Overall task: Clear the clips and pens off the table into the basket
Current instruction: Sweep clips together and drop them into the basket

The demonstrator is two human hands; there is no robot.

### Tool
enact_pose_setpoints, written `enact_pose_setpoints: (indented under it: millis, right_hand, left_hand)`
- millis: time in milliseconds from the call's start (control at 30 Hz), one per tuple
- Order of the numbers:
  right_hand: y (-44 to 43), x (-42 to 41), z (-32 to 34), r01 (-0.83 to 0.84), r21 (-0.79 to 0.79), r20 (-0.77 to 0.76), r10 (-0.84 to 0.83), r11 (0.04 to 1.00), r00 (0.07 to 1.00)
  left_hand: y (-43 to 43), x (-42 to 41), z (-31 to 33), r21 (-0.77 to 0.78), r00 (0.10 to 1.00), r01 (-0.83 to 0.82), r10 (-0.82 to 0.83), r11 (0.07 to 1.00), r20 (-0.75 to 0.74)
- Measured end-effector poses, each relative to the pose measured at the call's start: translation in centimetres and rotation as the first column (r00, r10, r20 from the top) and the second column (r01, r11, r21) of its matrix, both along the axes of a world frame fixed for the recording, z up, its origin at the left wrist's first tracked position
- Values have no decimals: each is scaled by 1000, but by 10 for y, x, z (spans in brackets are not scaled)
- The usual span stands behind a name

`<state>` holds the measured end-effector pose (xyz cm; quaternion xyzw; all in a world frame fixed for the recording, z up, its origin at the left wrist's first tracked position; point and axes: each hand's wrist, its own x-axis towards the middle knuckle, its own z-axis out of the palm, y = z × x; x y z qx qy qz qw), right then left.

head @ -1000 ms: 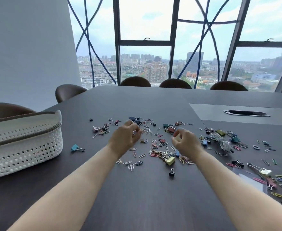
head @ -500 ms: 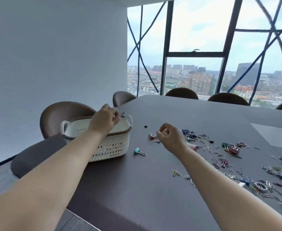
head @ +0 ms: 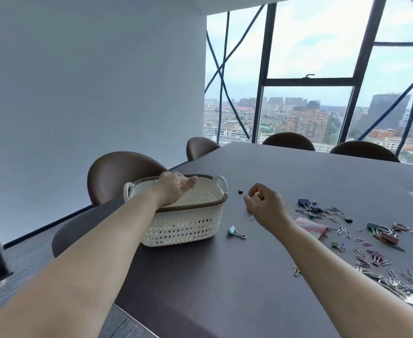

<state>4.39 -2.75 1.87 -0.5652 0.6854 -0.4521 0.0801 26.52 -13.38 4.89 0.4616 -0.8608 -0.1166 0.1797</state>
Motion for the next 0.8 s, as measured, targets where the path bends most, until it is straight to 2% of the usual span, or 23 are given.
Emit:
enact_pose_setpoints:
  millis: [133,200,300,400,467,567,700,800]
  right_hand:
    - [-2,14,-3,-44,-52,16,45,998,999]
    - [0,18,-3,-62,-75,7,63,995,998]
    - [0,26,1,-120,-112,-8,119,986,993]
    - [-10,43,13,-228,-160,-13,229,960,973]
    - [-23,59,24,-302,-172,-64,295,938,953]
    - [-44,83,34,-358,-102,-162,339,928,927]
    - [-60,93,25,-258,119,-334,284,959,899]
    - [-61,92,21,-230,142,-389,268,963,881]
  left_hand:
    - [8,11,-7,-156,992,83,-96,984,-78]
    - [17,20,-12,-246,996,73,-85,967,-37]
    - [26,38,-23,-419,995,71,-33,905,97]
    - [24,59,-40,-581,999,53,-37,812,39]
    - [24,69,-52,-609,994,21,-80,793,-70]
    - [23,75,-59,-558,975,-2,-123,830,-187]
    - [17,79,-57,-555,987,16,-104,832,-126]
    - [15,78,-58,-607,990,33,-112,794,-92]
